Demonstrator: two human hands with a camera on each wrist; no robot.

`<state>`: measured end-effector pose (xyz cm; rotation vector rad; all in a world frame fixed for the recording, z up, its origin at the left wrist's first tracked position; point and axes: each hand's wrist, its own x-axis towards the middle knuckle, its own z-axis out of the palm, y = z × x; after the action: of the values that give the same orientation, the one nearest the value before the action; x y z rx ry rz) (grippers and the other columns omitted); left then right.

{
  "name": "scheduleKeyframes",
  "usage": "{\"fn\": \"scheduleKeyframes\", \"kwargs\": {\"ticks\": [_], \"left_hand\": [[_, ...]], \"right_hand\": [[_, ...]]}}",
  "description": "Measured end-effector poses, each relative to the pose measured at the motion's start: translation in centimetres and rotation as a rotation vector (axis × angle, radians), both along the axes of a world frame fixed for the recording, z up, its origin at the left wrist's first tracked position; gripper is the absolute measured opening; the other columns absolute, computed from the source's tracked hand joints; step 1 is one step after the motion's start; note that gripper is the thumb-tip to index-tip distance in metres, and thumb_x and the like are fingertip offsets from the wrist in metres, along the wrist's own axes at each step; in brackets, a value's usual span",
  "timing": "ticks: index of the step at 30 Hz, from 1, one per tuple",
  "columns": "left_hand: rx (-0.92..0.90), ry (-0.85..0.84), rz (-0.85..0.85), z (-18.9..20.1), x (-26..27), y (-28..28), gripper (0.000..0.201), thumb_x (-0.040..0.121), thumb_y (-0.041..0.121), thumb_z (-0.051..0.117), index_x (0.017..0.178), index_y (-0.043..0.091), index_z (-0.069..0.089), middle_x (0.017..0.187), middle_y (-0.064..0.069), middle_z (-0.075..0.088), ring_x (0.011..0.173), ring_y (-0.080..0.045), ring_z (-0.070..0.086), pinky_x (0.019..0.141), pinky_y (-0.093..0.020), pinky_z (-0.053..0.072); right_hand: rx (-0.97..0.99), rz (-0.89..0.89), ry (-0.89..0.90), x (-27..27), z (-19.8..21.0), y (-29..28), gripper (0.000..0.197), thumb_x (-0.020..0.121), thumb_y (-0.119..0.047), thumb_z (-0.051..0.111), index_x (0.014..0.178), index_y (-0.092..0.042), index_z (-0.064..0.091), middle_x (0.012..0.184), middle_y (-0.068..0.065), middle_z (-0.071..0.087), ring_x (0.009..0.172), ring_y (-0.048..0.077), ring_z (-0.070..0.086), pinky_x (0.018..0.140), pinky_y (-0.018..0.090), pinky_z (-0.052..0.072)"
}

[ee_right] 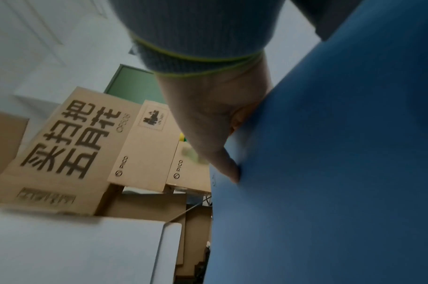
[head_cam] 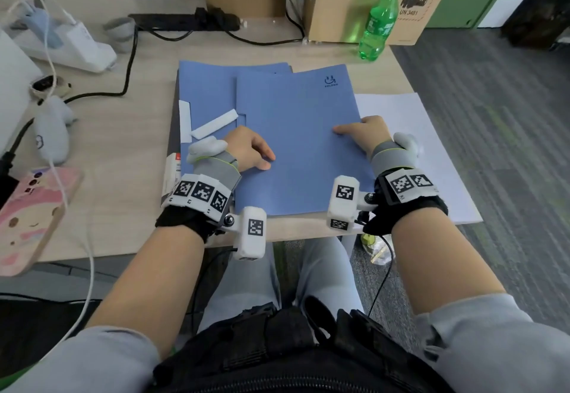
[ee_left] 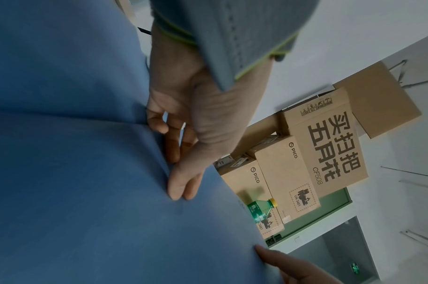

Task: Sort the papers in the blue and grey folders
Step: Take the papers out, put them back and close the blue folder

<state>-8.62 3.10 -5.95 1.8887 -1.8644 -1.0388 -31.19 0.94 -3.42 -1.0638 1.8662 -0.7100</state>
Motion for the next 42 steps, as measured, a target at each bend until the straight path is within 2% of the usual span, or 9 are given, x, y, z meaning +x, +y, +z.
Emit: {"fn": "scheduleKeyframes", "kwargs": {"ticks": [10, 14, 19, 24, 26, 31, 34, 36, 42], "left_hand": [[0.044, -0.012, -0.092, 0.2, 0.6, -0.9, 0.02, 0.07, 0.006, 0.074, 0.073, 0.024, 0.067, 0.071, 0.008, 0.061, 0.074, -0.012, 0.058, 0.08, -0.026, 0.044], [-0.316, 0.081, 0.199, 1.0, 1.6, -0.8, 0.016, 0.077, 0.005, 0.063, 0.087, 0.014, 0.072, 0.081, 0.0, 0.065, 0.065, -0.003, 0.057, 0.073, -0.016, 0.045], [-0.479, -0.129, 0.453, 1.3, 5.6, -1.7, 0.032, 0.091, 0.014, 0.049, 0.12, 0.008, 0.061, 0.126, -0.012, 0.061, 0.122, -0.032, 0.049, 0.1, -0.029, 0.03], [-0.382, -0.135, 0.429, 1.4, 6.6, -1.2, 0.026, 0.093, 0.015, 0.044, 0.101, 0.008, 0.068, 0.098, -0.021, 0.067, 0.086, -0.041, 0.059, 0.072, -0.036, 0.044], [-0.386, -0.07, 0.429, 1.5, 7.0, -0.8, 0.027, 0.092, 0.016, 0.044, 0.095, 0.01, 0.069, 0.09, -0.017, 0.069, 0.078, -0.036, 0.065, 0.073, -0.038, 0.052], [-0.353, 0.245, 0.477, 1.5, 6.8, -0.1, 0.027, 0.092, 0.007, 0.045, 0.101, 0.006, 0.07, 0.066, 0.0, 0.064, 0.038, 0.004, 0.058, 0.071, -0.026, 0.057], [-0.354, 0.259, 0.467, 1.9, 6.3, 0.3, 0.032, 0.089, 0.002, 0.041, 0.099, 0.008, 0.071, 0.07, -0.006, 0.066, 0.065, -0.019, 0.064, 0.078, -0.032, 0.053], [-0.295, 0.231, 0.393, 2.1, 6.1, 0.5, 0.027, 0.09, 0.003, 0.037, 0.089, 0.015, 0.061, 0.082, -0.016, 0.054, 0.077, -0.024, 0.047, 0.067, -0.028, 0.039], [0.051, 0.76, 0.381, 1.7, 6.6, 1.1, 0.039, 0.094, 0.044, 0.037, 0.107, 0.013, 0.057, 0.106, -0.009, 0.059, 0.096, -0.024, 0.056, 0.088, -0.034, 0.044]], "right_hand": [[-0.021, -0.002, -0.237, 0.4, 0.1, -0.7, 0.035, 0.079, 0.006, 0.065, 0.112, -0.004, 0.064, 0.097, 0.014, 0.068, 0.079, 0.03, 0.066, 0.079, 0.044, 0.056], [-0.055, -0.028, -0.284, 0.4, 0.0, -0.4, 0.031, 0.078, 0.008, 0.064, 0.106, -0.004, 0.066, 0.087, 0.01, 0.069, 0.071, 0.027, 0.066, 0.065, 0.036, 0.057], [-0.121, -0.028, -0.358, 0.7, 0.2, 0.3, 0.024, 0.079, 0.007, 0.064, 0.1, -0.006, 0.066, 0.08, 0.004, 0.069, 0.064, 0.021, 0.066, 0.057, 0.028, 0.056], [-0.178, -0.015, -0.416, 1.1, 0.1, 0.8, 0.019, 0.079, 0.006, 0.066, 0.083, -0.012, 0.066, 0.073, -0.001, 0.07, 0.057, 0.015, 0.067, 0.056, 0.027, 0.057], [-0.186, -0.013, -0.425, 1.0, 0.0, 1.0, 0.019, 0.079, 0.006, 0.066, 0.081, -0.013, 0.066, 0.074, -0.001, 0.07, 0.056, 0.014, 0.067, 0.055, 0.026, 0.057], [-0.193, -0.02, -0.465, 1.2, -0.6, 2.0, 0.019, 0.079, 0.005, 0.066, 0.08, -0.013, 0.066, 0.071, -0.002, 0.072, 0.058, 0.015, 0.068, 0.059, 0.028, 0.057], [-0.191, -0.026, -0.488, 1.3, -0.8, 2.3, 0.019, 0.078, 0.005, 0.067, 0.081, -0.013, 0.067, 0.078, 0.002, 0.071, 0.061, 0.017, 0.068, 0.065, 0.032, 0.058], [-0.189, -0.026, -0.506, 1.3, -0.8, 2.6, 0.018, 0.078, 0.005, 0.067, 0.082, -0.013, 0.067, 0.08, 0.003, 0.071, 0.063, 0.019, 0.068, 0.069, 0.034, 0.058], [-0.194, -0.029, -0.526, 1.1, -0.8, 2.8, 0.019, 0.078, 0.005, 0.067, 0.082, -0.014, 0.068, 0.072, -0.003, 0.073, 0.065, 0.019, 0.068, 0.073, 0.035, 0.059]]}}
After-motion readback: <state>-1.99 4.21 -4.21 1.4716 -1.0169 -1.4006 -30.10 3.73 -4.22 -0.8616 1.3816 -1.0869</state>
